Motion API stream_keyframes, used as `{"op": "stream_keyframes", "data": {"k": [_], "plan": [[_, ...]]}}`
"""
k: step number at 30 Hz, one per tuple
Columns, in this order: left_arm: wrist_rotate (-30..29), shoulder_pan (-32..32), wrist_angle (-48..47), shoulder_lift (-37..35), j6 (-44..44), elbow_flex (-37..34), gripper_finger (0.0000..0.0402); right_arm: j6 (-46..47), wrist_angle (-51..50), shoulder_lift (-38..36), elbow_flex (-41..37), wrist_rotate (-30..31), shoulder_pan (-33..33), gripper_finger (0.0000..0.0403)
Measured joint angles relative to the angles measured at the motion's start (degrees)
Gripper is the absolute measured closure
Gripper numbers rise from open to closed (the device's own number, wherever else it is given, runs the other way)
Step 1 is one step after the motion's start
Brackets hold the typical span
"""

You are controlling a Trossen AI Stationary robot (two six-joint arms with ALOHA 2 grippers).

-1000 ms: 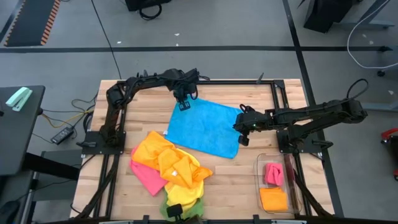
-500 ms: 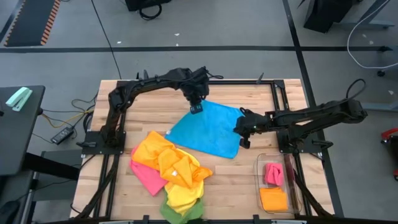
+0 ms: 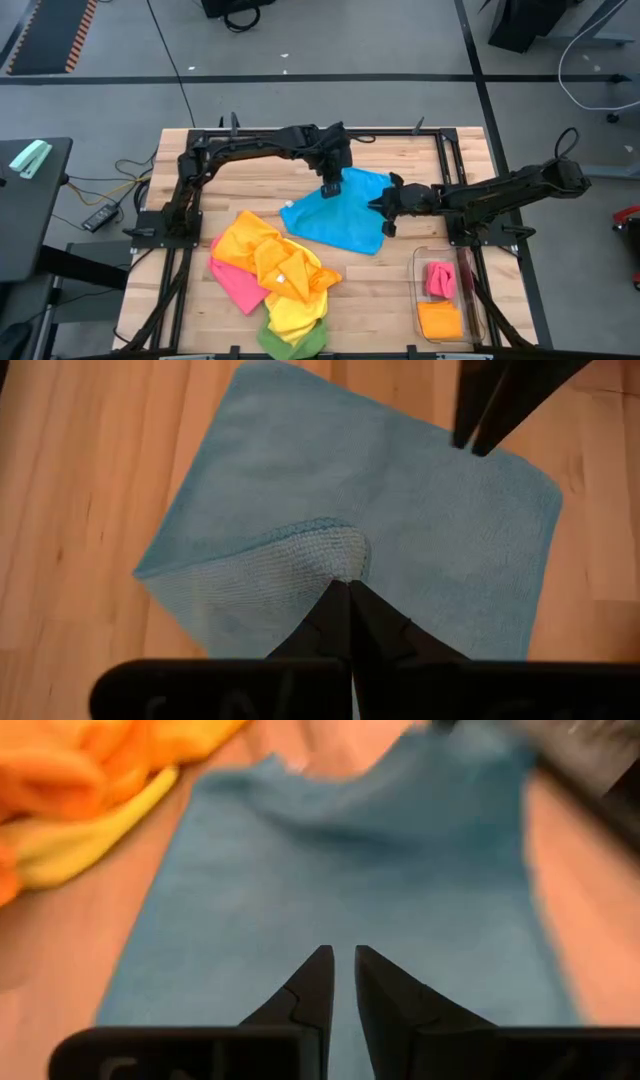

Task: Fold microfiber towels
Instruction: Fold the blue towel

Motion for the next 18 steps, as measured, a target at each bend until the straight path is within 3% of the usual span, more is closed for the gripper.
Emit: {"op": "stream_keyframes", "data": {"k": [8,12,18], "plan": [[-0.1,-0.4,1.5,0.5,-1.1,-0.1,0.0401,-3.7,6.9,2.1,0.0,2.0,-4.3,0.0285],[-0.1,-0.4,2.9,0.5,-1.0,-0.1,0.0401,-5.8,13.5,8.1,0.4,-0.1,-6.4,0.0267],[-0.1,-0.3,3.5,1.8,-0.7,-0.1,0.0401,-8.0,15.6,17.0,4.7,-0.2,-9.0,0.0263]]}}
